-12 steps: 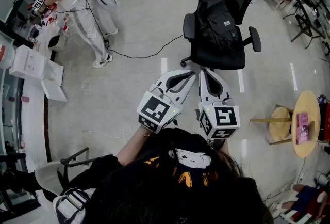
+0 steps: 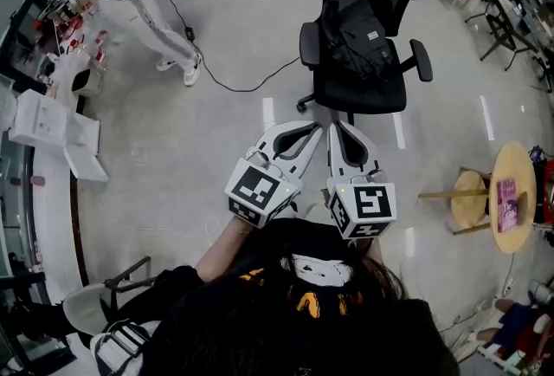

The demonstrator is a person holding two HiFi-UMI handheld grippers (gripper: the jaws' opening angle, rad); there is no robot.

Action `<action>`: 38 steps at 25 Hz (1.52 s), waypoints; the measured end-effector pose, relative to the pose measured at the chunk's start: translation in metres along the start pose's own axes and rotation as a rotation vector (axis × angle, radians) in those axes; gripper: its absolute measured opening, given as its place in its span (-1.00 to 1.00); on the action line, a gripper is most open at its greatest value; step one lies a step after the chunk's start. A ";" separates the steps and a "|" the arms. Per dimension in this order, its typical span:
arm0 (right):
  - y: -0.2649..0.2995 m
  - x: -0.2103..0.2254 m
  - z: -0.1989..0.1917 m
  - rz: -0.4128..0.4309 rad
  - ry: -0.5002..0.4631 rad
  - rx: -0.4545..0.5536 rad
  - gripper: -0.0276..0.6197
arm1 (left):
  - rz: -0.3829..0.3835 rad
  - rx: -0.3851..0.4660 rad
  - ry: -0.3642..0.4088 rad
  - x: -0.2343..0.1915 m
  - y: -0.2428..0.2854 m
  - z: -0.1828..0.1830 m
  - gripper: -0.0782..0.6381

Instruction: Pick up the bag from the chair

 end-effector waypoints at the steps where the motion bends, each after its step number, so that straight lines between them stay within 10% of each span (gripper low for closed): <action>1: -0.001 0.001 0.000 -0.002 0.002 0.000 -0.91 | -0.003 -0.001 -0.002 0.000 0.002 0.000 -0.76; 38: 0.088 0.283 0.041 0.137 0.009 -0.019 -0.91 | 0.140 -0.051 -0.014 -0.014 0.282 0.053 -0.76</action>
Point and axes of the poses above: the fingertips, and each gripper's own axes: y forward along the fingers, x to its right, z out of its top, the point moved 1 cm from there along -y, backward along the fingers, and after that the axes turned 5 degrees about -x, right-handed, at the moved point
